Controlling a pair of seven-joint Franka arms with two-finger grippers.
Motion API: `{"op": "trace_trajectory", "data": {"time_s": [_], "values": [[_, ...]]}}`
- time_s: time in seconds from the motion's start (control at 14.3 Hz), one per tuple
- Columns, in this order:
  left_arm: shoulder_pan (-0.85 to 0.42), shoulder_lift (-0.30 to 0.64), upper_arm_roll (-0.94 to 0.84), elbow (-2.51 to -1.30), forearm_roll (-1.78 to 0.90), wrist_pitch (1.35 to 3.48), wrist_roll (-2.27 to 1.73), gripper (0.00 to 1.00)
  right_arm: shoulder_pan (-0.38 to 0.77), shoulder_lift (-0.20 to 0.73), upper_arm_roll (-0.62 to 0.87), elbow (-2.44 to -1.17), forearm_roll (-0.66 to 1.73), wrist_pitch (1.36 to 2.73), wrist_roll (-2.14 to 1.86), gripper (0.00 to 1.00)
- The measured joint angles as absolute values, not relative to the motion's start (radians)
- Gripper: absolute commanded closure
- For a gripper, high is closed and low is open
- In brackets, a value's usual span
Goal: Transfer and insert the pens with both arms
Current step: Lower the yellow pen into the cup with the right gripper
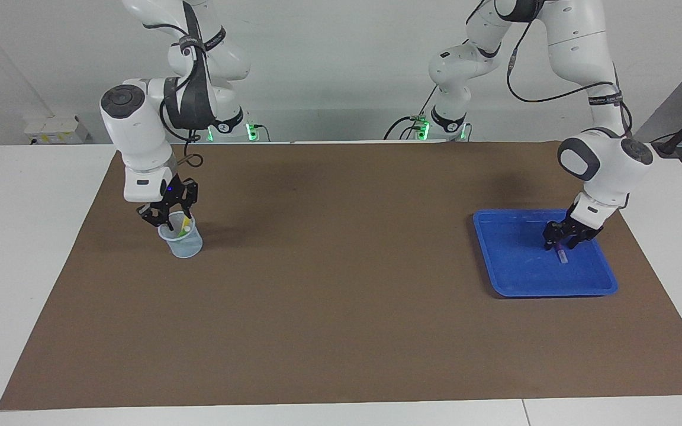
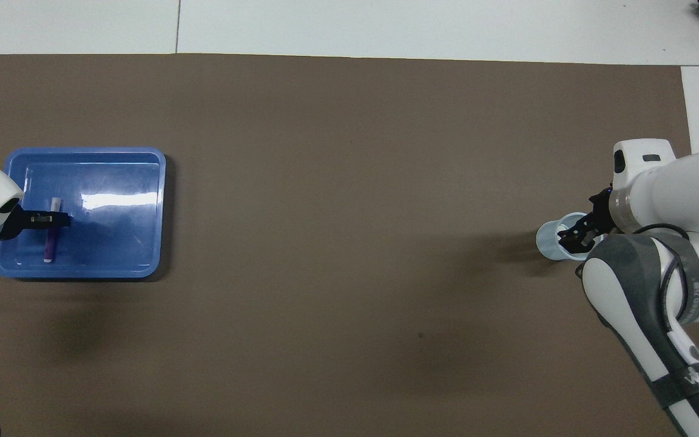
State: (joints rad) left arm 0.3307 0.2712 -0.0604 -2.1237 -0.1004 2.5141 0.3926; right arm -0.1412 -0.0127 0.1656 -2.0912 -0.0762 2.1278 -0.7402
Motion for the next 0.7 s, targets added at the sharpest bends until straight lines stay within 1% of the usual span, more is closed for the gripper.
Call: {"op": "trace_trajectory", "data": {"time_s": [0.07,0.14,0.7], "values": [[0.331,0.271,-0.061,-2.123,-0.100,2.517,0.393,0.86,-0.133,-0.015,0.166,-2.089,-0.068,2.128,-0.738,0.00],[0.331,0.271,-0.061,-2.122,-0.100,2.521,0.393,0.99,-0.122,-0.018,0.167,-2.087,-0.048,2.128,-0.729,0.00],[0.330,0.269,-0.063,-2.117,-0.100,2.522,0.390,1.00,-0.055,-0.021,0.175,-2.051,0.051,2.067,-0.519,0.00]]}}
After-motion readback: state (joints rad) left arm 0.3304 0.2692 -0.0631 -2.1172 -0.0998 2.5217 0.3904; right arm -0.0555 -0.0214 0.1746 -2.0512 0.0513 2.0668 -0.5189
